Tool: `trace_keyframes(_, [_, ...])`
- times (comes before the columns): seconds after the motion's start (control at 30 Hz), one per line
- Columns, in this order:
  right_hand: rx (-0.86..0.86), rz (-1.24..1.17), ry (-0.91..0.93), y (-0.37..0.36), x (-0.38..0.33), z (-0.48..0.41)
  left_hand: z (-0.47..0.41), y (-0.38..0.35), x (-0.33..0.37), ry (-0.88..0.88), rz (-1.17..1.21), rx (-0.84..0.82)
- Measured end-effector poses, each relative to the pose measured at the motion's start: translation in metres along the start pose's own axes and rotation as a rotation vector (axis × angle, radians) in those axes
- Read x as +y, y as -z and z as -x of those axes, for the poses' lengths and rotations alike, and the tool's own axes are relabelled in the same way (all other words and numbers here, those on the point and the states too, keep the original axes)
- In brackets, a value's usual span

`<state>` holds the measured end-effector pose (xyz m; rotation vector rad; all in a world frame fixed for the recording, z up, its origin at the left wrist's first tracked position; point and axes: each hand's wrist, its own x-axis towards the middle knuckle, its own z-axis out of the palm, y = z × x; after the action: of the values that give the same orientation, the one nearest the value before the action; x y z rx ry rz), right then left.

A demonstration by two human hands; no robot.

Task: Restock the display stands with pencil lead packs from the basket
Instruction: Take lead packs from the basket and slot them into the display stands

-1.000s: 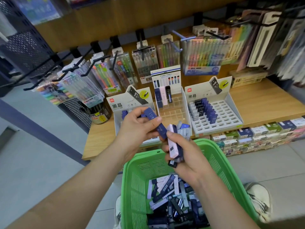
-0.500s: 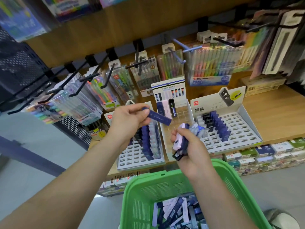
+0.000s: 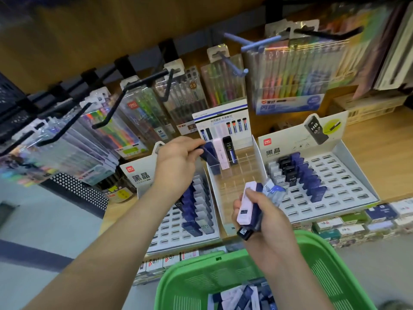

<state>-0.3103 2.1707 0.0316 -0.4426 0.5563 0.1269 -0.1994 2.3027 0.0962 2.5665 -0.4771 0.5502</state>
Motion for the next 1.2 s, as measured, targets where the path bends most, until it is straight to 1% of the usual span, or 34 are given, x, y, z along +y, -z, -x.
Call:
trace_keyframes(0.07, [-0.011, -0.011, 0.011, -0.002, 0.001, 0.002, 0.001, -0.005, 0.003, -0.067, -0.001, -0.07])
trace_keyframes(0.17, [-0.042, -0.029, 0.024, -0.005, 0.003, 0.006, 0.003, -0.016, 0.005, -0.102, -0.115, -0.169])
trace_keyframes(0.2, [-0.045, -0.028, 0.029, -0.005, 0.003, 0.007, 0.005, -0.019, 0.004, -0.084, -0.136, -0.162])
trace_keyframes(0.27, [-0.047, -0.023, 0.04, -0.003, 0.004, 0.008, 0.007, -0.021, 0.004, -0.043, -0.148, -0.099])
trace_keyframes(0.37, [-0.035, 0.012, 0.046, 0.0, 0.005, 0.007, 0.006, -0.022, 0.002, -0.027, -0.141, -0.035])
trace_keyframes(0.53, [-0.023, 0.074, 0.083, -0.004, 0.01, 0.005, -0.006, -0.016, 0.007, 0.072, -0.097, -0.106])
trace_keyframes(0.57, [-0.024, 0.081, 0.093, -0.004, 0.01, 0.004, -0.008, -0.013, 0.011, 0.099, -0.055, -0.132])
trace_keyframes(0.6, [-0.029, 0.087, 0.102, -0.004, 0.01, 0.004, -0.012, -0.008, 0.016, 0.142, 0.037, -0.193])
trace_keyframes(0.63, [-0.04, 0.095, 0.112, -0.004, 0.009, 0.003, -0.014, -0.003, 0.02, 0.184, 0.166, -0.303])
trace_keyframes(0.67, [-0.055, 0.104, 0.124, -0.004, 0.007, 0.003, -0.015, 0.002, 0.025, 0.21, 0.274, -0.469])
trace_keyframes(0.7, [-0.07, 0.112, 0.139, -0.005, 0.006, 0.002, -0.014, 0.006, 0.029, 0.207, 0.328, -0.646])
trace_keyframes(0.73, [-0.083, 0.119, 0.155, -0.005, 0.003, 0.002, -0.012, 0.008, 0.033, 0.206, 0.368, -0.788])
trace_keyframes(0.77, [-0.094, 0.126, 0.172, -0.006, 0.001, 0.002, -0.01, 0.008, 0.036, 0.222, 0.414, -0.877])
trace_keyframes(0.87, [-0.092, 0.128, 0.229, -0.008, -0.003, 0.001, -0.005, 0.01, 0.038, 0.372, 0.585, -0.974])
trace_keyframes(0.9, [-0.068, 0.122, 0.249, -0.007, -0.004, 0.0, -0.003, 0.012, 0.038, 0.416, 0.614, -1.02])
trace_keyframes(0.97, [-0.008, 0.106, 0.286, -0.005, -0.007, -0.003, 0.004, 0.014, 0.039, 0.466, 0.595, -1.129])
trace_keyframes(1.03, [0.021, 0.089, 0.308, -0.004, -0.008, -0.005, 0.012, 0.012, 0.042, 0.469, 0.591, -1.15])
trace_keyframes(1.1, [0.041, 0.053, 0.302, -0.006, -0.008, -0.005, 0.015, 0.008, 0.043, 0.45, 0.604, -1.072])
trace_keyframes(1.2, [0.061, 0.016, 0.29, -0.008, -0.008, -0.004, 0.01, 0.012, 0.037, 0.375, 0.539, -0.954])
